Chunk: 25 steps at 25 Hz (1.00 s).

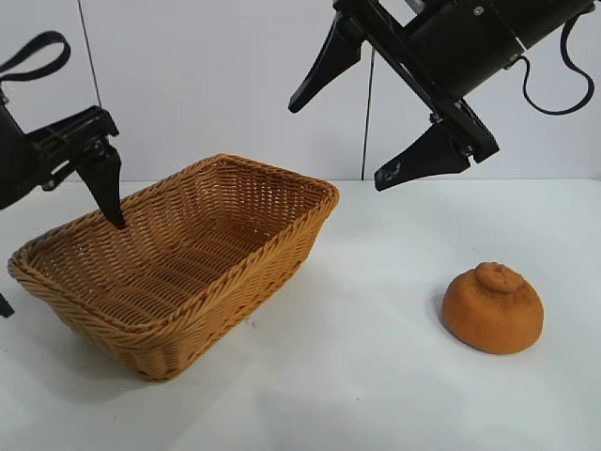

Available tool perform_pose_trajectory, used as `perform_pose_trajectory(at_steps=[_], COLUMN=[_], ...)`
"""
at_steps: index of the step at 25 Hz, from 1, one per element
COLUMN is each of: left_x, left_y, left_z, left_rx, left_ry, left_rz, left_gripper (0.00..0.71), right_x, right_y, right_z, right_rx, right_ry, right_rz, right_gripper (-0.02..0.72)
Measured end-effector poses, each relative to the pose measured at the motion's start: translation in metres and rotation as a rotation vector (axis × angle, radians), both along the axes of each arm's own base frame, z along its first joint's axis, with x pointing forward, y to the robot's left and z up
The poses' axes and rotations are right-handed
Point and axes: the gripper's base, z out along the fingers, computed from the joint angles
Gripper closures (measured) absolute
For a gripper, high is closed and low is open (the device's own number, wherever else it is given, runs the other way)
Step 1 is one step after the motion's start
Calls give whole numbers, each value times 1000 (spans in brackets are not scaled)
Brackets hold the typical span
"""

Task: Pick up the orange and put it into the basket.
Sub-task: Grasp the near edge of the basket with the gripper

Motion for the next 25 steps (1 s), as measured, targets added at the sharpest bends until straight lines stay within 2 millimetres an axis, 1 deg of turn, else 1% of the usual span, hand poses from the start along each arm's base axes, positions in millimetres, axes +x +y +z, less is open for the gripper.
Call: perform_pose_trajectory(at_steps=[5, 9, 12, 16, 17, 18, 20, 22, 24, 25], left_x=[12, 16, 17, 19, 19, 19, 19, 19, 18, 17], left_y=[-4, -6, -6, -6, -6, -6, -6, -6, -6, -6], left_z=[-33, -53, -60, -62, -62, -62, -62, -62, -62, -63], left_rx=[15, 30, 35, 32, 32, 32, 32, 32, 33, 36], left_ry=[30, 61, 73, 63, 60, 60, 60, 60, 64, 74], left_rz=[8, 10, 11, 12, 12, 12, 12, 12, 12, 11], left_gripper=[17, 17, 17, 18, 30, 58, 137, 238, 373, 427], right_x=[0, 0, 0, 0, -1, -1, -1, -1, -1, -1], right_y=[0, 0, 0, 0, 0, 0, 0, 0, 0, 0], right_z=[0, 0, 0, 0, 0, 0, 0, 0, 0, 0], right_rx=[0, 0, 0, 0, 0, 1, 1, 1, 1, 1], right_ry=[0, 0, 1, 3, 4, 5, 6, 7, 7, 7], right_rz=[0, 0, 1, 3, 4, 5, 6, 7, 7, 7], right_gripper=[10, 10, 10, 10, 10, 10, 10, 10, 10, 10])
